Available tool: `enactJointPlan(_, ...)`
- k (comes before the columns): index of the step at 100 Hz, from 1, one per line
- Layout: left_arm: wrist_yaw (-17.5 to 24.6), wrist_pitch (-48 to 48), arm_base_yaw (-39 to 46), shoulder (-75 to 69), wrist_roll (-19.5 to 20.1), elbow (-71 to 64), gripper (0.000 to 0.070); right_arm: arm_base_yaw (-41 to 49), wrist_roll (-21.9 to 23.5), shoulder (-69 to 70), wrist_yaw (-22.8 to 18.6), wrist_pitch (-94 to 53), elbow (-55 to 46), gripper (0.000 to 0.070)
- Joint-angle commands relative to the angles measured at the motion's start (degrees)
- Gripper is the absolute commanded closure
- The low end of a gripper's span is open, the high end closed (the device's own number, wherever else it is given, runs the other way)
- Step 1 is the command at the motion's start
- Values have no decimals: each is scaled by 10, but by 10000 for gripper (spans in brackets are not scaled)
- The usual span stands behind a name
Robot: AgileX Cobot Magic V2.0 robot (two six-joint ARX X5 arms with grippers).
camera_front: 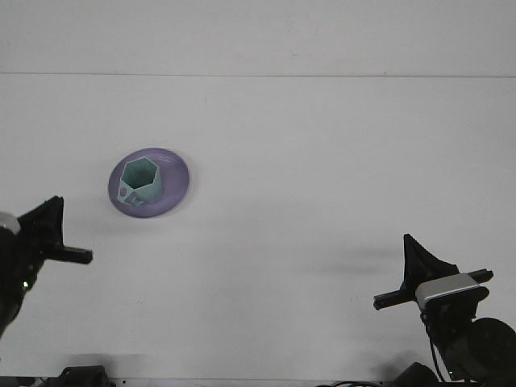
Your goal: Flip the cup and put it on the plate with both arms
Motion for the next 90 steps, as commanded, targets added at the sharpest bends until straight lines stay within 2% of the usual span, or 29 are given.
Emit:
enactJointPlan(1,-1,60,-1,-70,-20,-111,688,3,6,-5,-1,4,-10,700)
enactJointPlan(10,-1,120,-1,-158,-32,-238,688,4,7,-17,-10,16,-43,700)
enactJointPlan(22,0,187,-1,-265,-36,-374,688,4,7,-46,-49,57,-104,700)
enactJointPlan(35,-9,216,-1,-359,-52,-458,688,4,7,-76,-49,101,-160,700)
enactJointPlan(50,-23,221,-1,-400,-80,-478,687,4,4,-81,-47,127,-171,700)
enactJointPlan(90,-23,229,-1,-402,-80,-476,685,4,3,-81,-47,136,-171,700)
